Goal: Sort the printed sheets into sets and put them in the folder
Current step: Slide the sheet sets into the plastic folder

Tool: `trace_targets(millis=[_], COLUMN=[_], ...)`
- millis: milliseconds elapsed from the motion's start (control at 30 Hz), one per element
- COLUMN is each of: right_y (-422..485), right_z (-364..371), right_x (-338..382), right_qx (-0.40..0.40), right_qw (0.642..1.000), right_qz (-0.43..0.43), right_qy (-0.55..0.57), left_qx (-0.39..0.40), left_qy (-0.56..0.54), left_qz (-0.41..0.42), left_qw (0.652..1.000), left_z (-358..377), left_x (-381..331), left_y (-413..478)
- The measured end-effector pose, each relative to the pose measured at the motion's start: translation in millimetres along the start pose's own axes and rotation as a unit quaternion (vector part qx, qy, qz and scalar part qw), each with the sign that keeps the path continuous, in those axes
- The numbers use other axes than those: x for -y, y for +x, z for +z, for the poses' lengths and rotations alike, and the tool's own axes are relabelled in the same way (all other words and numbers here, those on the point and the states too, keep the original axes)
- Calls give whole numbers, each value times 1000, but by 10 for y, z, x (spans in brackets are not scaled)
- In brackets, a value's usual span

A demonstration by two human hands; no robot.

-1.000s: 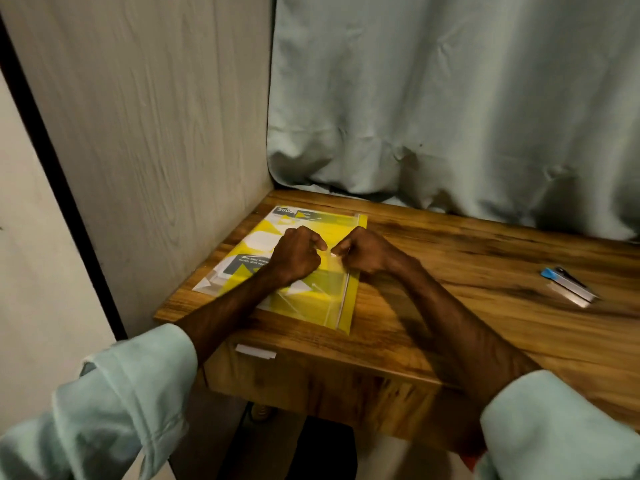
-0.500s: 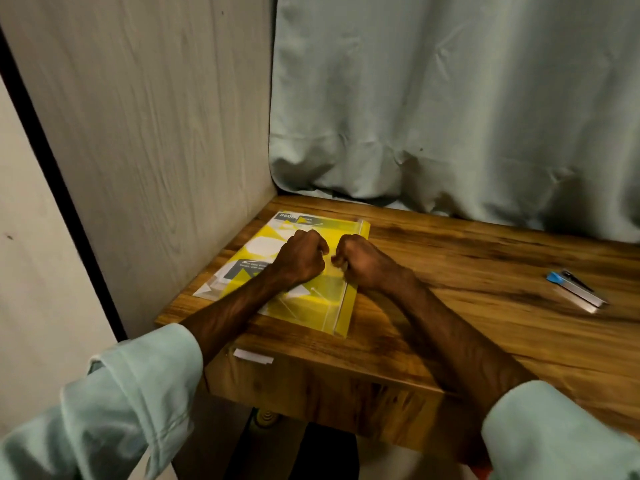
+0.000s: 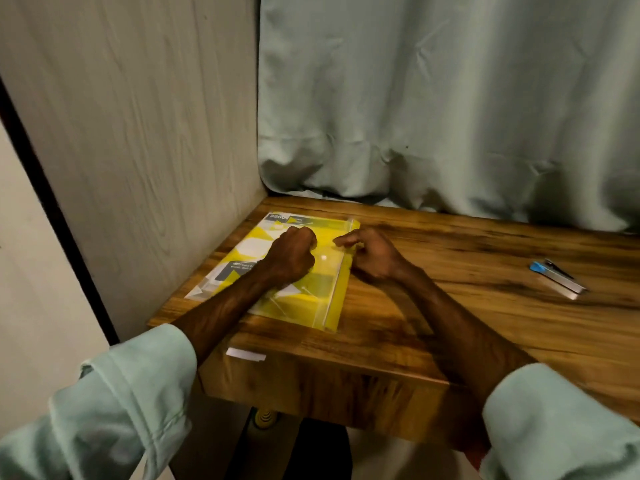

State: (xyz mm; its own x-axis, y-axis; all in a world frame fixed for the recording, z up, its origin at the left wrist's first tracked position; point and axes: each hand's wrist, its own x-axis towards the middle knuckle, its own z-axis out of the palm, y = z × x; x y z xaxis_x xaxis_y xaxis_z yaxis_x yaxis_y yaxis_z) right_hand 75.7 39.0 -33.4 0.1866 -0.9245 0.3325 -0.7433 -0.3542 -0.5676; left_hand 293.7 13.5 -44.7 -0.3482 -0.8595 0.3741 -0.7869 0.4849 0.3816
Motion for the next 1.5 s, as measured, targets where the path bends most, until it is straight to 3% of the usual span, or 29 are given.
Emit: trace_targets(millis=[167, 267, 400, 533, 700, 833, 967, 1100, 1267, 1500], right_y=[-521, -872, -1214, -1458, -1479, -1219, -620, 291, 1324, 2337], right_z=[-699, -1301, -1849, -2009, -1945, -1865, -1568, -1085, -425, 280], right_x=[-519, -851, -1314, -1657, -1790, -1670, -1270, -578, -215, -522], right_qx=[-95, -169, -235, -184, -164, -151, -139, -111, -70, -18], right_qw=[985, 959, 899, 860, 873, 898, 951, 985, 994, 994], right_qz=[139, 193, 290, 382, 374, 346, 223, 85, 20, 34], right_qy=[-47, -122, -229, -284, -269, -225, -164, -98, -76, -103], left_qx=[-57, -6, 39, 87, 106, 70, 17, 34, 52, -21], left_qy=[1, 9, 32, 41, 48, 68, 65, 122, 105, 35], left_qz=[73, 103, 166, 202, 205, 177, 128, 77, 17, 50], left_qw=[996, 995, 985, 975, 972, 979, 990, 989, 993, 998], left_z=[7, 175, 495, 801, 858, 675, 510, 322, 346, 577], left_x=[-505, -1033, -1640, -2015, -2025, -1806, -1419, -878, -174, 171], left_y=[226, 390, 493, 570, 635, 683, 732, 791, 691, 680])
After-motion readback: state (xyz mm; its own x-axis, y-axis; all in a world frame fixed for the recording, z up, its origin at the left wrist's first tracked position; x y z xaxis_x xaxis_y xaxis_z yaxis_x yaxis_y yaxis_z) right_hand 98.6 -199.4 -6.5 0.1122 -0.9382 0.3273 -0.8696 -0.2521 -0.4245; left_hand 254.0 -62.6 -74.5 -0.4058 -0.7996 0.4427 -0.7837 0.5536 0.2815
